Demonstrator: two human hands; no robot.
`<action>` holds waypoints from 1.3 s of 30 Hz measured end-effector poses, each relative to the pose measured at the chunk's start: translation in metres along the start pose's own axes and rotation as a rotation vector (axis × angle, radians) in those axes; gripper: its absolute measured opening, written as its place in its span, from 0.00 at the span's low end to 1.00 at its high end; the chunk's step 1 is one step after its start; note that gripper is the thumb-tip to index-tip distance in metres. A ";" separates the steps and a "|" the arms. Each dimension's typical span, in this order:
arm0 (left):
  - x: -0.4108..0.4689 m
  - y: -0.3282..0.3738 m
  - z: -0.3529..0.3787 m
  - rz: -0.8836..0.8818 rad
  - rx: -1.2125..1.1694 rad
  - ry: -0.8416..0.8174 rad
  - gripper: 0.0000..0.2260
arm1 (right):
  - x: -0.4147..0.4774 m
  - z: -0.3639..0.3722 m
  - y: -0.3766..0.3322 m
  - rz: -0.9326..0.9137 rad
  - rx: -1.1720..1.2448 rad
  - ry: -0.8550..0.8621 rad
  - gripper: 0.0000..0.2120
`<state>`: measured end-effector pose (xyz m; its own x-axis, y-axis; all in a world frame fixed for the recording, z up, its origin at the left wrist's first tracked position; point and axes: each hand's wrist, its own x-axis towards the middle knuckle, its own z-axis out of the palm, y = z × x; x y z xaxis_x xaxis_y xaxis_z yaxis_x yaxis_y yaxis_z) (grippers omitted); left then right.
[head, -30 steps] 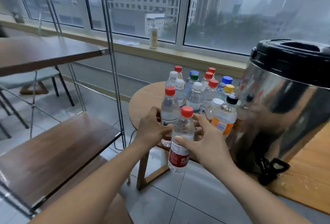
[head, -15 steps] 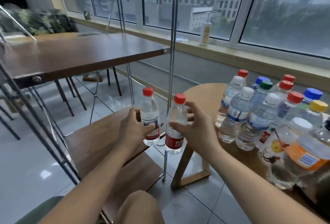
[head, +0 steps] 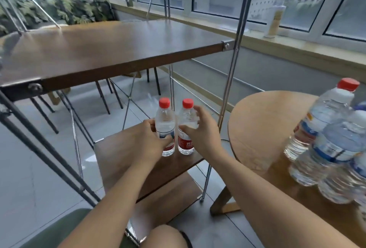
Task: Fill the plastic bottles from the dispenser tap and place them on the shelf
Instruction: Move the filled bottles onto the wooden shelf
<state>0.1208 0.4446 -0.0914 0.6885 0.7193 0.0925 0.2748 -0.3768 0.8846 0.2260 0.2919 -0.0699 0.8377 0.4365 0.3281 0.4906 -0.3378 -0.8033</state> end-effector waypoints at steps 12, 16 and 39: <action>-0.004 -0.024 0.008 0.009 -0.049 0.032 0.30 | -0.006 0.018 0.023 0.211 -0.016 -0.105 0.26; 0.015 -0.024 0.012 0.009 -0.057 0.073 0.30 | 0.019 0.031 0.020 0.230 0.033 -0.094 0.24; 0.132 -0.043 0.055 -0.060 -0.159 0.398 0.27 | 0.147 0.108 0.049 0.205 0.082 -0.090 0.21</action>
<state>0.2369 0.5230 -0.1423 0.3537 0.9179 0.1801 0.1784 -0.2552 0.9503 0.3471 0.4292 -0.1143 0.8914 0.4394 0.1109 0.2877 -0.3597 -0.8876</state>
